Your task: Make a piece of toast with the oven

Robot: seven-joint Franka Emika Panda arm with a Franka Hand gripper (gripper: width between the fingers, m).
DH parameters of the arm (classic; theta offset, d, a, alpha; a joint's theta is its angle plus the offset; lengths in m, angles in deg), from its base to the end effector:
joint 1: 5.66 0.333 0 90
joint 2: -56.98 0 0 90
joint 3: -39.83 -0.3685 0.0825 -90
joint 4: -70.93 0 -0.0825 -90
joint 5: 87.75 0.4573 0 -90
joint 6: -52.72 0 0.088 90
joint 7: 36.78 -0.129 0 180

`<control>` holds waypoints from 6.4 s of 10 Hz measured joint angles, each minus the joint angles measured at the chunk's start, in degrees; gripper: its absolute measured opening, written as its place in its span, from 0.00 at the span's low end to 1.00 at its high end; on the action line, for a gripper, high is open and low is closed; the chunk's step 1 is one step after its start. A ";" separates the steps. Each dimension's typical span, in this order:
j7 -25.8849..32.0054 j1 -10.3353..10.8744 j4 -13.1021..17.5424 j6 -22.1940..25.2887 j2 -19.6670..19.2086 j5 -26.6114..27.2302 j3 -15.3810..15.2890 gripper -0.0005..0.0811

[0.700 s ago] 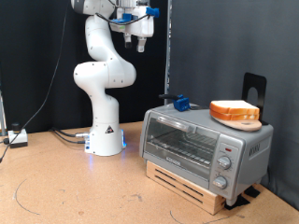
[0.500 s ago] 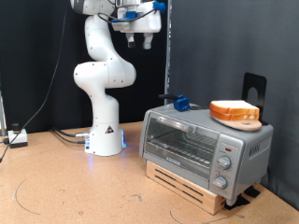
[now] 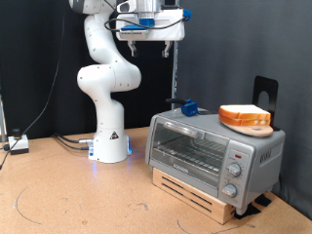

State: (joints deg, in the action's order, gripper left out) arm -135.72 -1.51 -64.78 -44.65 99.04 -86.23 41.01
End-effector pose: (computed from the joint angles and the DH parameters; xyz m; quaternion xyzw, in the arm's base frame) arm 0.3716 0.0208 0.5921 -0.6697 0.7417 -0.0047 0.0378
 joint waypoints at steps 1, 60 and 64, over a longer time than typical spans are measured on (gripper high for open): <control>2.29 0.61 0.01 -0.01 0.27 2.00 0.27 1.00; 65.50 3.99 -14.70 -38.92 -30.44 0.78 12.10 1.00; 66.42 4.76 -13.01 -41.07 -32.75 2.74 11.56 1.00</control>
State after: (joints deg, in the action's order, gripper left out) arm -69.29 3.25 -77.79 -85.72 66.28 -83.49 52.57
